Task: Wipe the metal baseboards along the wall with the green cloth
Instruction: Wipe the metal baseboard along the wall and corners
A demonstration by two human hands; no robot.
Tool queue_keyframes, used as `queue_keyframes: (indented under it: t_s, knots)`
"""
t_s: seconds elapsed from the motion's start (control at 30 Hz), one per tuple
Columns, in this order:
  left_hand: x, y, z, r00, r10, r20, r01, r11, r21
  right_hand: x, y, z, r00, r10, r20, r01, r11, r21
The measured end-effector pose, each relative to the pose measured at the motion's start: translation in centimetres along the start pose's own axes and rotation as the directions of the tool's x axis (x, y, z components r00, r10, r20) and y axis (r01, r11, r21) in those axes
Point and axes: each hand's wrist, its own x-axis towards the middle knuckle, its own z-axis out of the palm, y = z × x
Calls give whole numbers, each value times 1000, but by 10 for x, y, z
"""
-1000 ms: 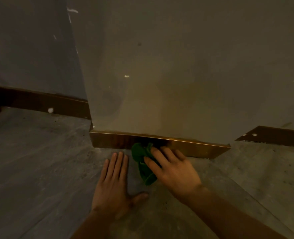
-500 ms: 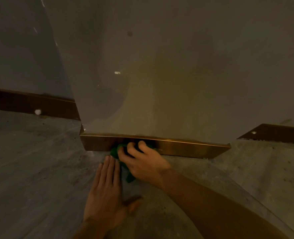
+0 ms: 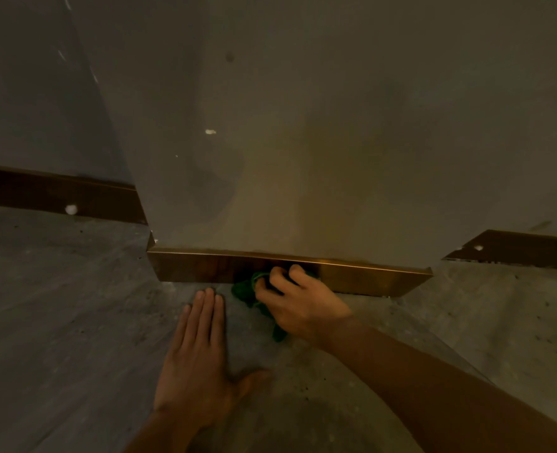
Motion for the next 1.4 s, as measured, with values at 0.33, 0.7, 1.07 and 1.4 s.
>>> queue_keyframes:
  t_s: [0.33,0.7,1.07,1.4]
  knots:
    - [-1,2,-6,1000,-13,1,13,999,-44,-45,16,14,996,41,82,-41,999,-4]
    - [-1,2,-5,1000,-4,-24,2,997,-75,-102,33,32,981,116,158,-114,993,-19]
    - [0,1,-6,1000,2,-22,-3,999,-48,-159,48,37,887,213,410,-227,974,-14]
    - [-1,2,-8,1000,-22,-5,21,997,-77,-150,52,1,902,285,324,-343,929,138]
